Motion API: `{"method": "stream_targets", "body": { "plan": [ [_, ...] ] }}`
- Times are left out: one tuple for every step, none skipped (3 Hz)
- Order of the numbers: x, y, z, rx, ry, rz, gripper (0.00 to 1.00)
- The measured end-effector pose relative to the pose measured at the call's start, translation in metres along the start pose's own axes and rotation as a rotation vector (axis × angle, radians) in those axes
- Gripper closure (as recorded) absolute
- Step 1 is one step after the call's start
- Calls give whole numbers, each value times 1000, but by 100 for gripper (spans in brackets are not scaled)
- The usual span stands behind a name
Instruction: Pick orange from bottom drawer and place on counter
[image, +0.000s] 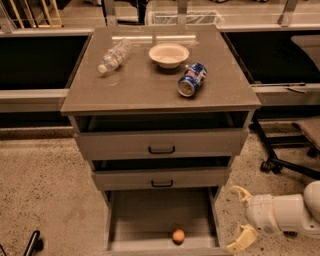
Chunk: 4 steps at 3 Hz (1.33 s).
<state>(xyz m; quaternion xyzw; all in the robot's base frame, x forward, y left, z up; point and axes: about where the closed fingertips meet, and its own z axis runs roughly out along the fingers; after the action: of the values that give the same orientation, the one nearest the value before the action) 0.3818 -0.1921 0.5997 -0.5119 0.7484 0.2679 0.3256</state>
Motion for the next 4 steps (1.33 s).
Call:
{"method": "stream_targets", "body": {
  "plan": [
    [35, -28, 41, 42, -94, -41, 0],
    [56, -18, 70, 0, -134, -26, 0],
    [56, -18, 73, -11, -132, -27, 0],
    [66, -24, 105, -111, -111, -50, 0]
  ]
}}
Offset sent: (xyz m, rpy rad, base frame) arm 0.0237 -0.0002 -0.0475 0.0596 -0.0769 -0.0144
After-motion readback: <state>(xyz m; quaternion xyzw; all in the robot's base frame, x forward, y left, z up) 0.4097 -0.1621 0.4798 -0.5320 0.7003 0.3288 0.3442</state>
